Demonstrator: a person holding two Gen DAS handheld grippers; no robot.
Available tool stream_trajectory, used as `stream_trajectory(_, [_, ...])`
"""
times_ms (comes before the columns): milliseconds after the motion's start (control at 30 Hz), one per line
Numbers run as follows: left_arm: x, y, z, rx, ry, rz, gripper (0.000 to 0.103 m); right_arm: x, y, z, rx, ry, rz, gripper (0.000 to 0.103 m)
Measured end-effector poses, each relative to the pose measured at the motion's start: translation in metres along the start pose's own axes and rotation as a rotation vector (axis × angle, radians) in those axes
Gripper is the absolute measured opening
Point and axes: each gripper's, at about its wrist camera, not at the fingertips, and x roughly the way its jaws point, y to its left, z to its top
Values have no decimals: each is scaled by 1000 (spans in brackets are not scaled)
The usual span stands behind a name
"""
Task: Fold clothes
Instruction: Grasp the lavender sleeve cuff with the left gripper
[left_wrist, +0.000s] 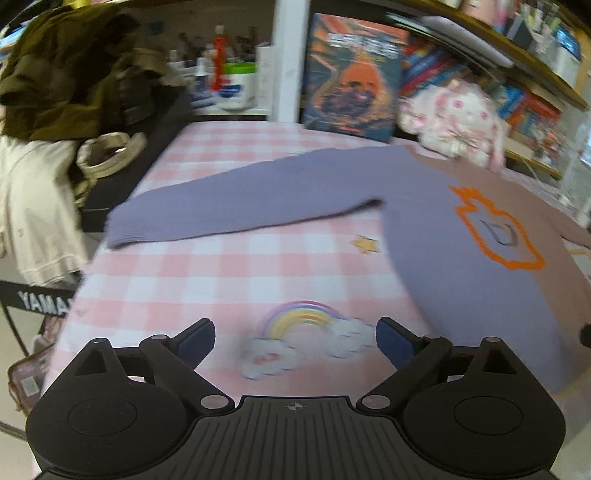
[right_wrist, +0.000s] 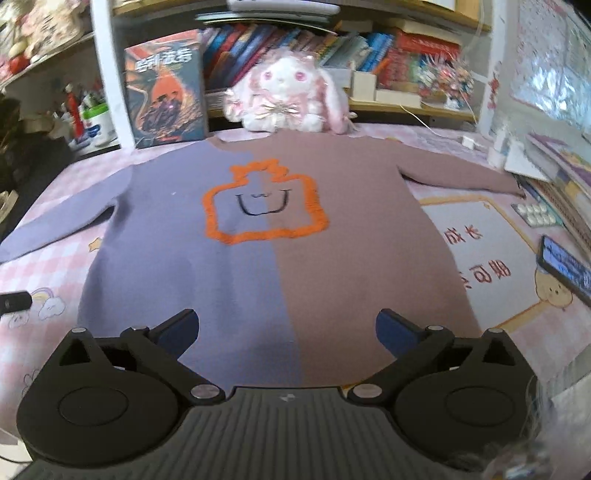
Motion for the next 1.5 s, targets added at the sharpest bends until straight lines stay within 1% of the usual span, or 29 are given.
stream_trajectory(300, [6, 71, 12, -150, -46, 147, 96, 1, 8, 0, 21, 17, -34, 103])
stream_trajectory(433, [11, 97, 18, -230, -80, 180, 94, 2, 10, -2, 20, 38, -50, 103])
stream_trajectory(500, [16, 108, 23, -275, -94, 179, 93, 2, 11, -2, 12, 40, -53, 103])
stream_trajectory(567, [23, 119, 28, -317, -103, 174, 88, 1, 12, -2, 5, 40, -56, 103])
stream_trajectory(633, [32, 128, 33, -356, -106, 172, 80, 0, 13, -1, -2, 42, -58, 103])
stream_trajectory(700, [40, 136, 37, -399, -104, 168, 76, 0, 12, -1, -4, 45, -61, 103])
stream_trajectory(800, [50, 145, 40, -455, -110, 162, 72, -2, 12, -2, -7, 50, -70, 103])
stream_trajectory(900, [56, 149, 42, -503, -127, 156, 71, -3, 9, -2, -3, 53, -82, 103])
stream_trajectory(967, [57, 150, 44, -541, -153, 110, 65, -3, 7, -2, 4, 56, -89, 103])
stream_trajectory(1000, [58, 150, 44, -560, -164, 84, 56, -3, 6, -2, 7, 57, -92, 103])
stream_trajectory(1033, [60, 148, 46, -578, -160, 43, 56, -3, 5, -2, 11, 58, -96, 103])
stream_trajectory(1100, [65, 138, 49, -567, -150, 21, 55, -3, 4, -2, 17, 61, -103, 103])
stream_trajectory(1200, [69, 126, 49, -574, -141, -29, 49, -3, 2, -2, 22, 63, -109, 103])
stream_trajectory(1233, [70, 123, 49, -579, -138, -44, 49, -3, 2, -2, 20, 62, -108, 103])
stream_trajectory(1333, [71, 120, 49, -591, -147, -32, 49, -2, 2, -1, 21, 62, -107, 103])
stream_trajectory(1500, [72, 136, 52, -679, -159, 26, 49, -2, -2, 0, 35, 63, -112, 103])
